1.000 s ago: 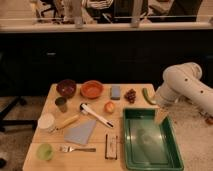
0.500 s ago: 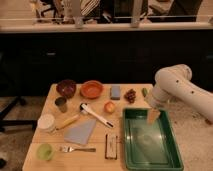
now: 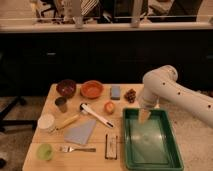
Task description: Place apple in plastic cup
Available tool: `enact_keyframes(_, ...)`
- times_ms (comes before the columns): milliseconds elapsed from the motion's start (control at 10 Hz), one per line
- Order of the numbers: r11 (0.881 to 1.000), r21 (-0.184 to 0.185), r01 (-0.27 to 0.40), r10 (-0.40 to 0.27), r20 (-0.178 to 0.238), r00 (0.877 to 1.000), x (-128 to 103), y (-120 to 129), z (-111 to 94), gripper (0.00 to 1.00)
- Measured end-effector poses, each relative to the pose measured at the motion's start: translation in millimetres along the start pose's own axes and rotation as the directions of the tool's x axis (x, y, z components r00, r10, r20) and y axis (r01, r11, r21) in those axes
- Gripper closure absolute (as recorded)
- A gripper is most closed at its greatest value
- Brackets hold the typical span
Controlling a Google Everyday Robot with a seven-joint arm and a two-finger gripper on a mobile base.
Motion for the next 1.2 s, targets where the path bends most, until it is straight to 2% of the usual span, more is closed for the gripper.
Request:
enact_keyframes(300,1.0,0.015,0.014,-0.014,-0.008,1.0,-8.2,-9.0,5.0,0.2)
enact_keyframes(400,0.999,0.015,0.032,-0.032,-0.023,0.999,-11.7,-12.2,5.7,0.2)
enact_keyframes(1200,0.999,0.014,0.031,-0.031,-0.025,0.999,-11.0,-11.9,5.8,0.2)
